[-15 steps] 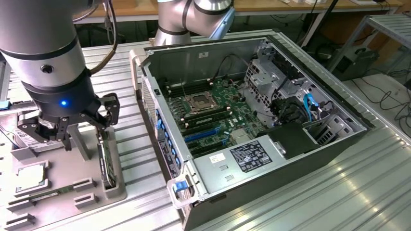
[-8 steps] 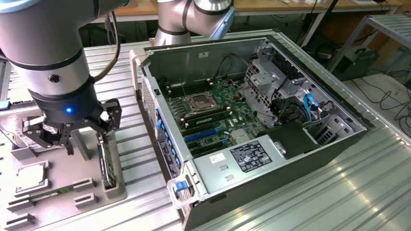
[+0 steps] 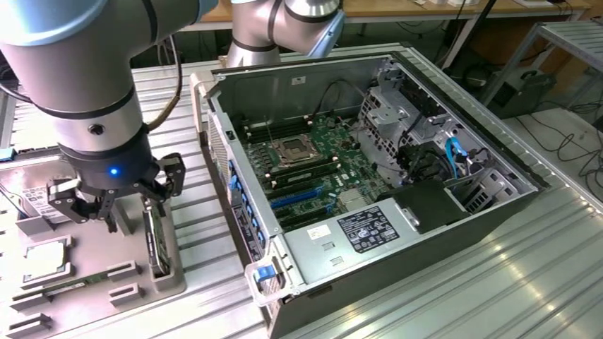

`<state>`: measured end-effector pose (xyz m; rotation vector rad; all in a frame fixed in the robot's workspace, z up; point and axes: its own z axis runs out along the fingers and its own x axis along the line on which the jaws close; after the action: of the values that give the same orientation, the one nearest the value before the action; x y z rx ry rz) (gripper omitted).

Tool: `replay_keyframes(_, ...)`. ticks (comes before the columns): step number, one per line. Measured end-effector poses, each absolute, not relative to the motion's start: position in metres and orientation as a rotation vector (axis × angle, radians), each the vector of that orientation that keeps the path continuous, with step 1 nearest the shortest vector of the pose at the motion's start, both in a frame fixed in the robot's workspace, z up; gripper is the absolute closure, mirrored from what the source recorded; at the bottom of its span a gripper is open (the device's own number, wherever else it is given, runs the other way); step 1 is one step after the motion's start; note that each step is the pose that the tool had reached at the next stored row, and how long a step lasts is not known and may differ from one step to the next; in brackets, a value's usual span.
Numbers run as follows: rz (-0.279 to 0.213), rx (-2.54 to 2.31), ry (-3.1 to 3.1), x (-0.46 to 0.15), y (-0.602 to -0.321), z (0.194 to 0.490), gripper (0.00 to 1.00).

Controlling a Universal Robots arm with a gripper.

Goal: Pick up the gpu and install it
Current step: 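Pick up the gpu and move the gpu toward the slot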

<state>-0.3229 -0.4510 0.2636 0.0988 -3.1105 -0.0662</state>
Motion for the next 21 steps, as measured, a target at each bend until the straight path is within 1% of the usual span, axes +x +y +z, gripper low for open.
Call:
replay_keyframes(15, -0.065, 0.107, -3.108, -0.320, -0.453, 0.229, 0.34)
replay_keyframes(21, -0.065, 0.097, -3.108, -0.318, -0.458, 0.222, 0.34)
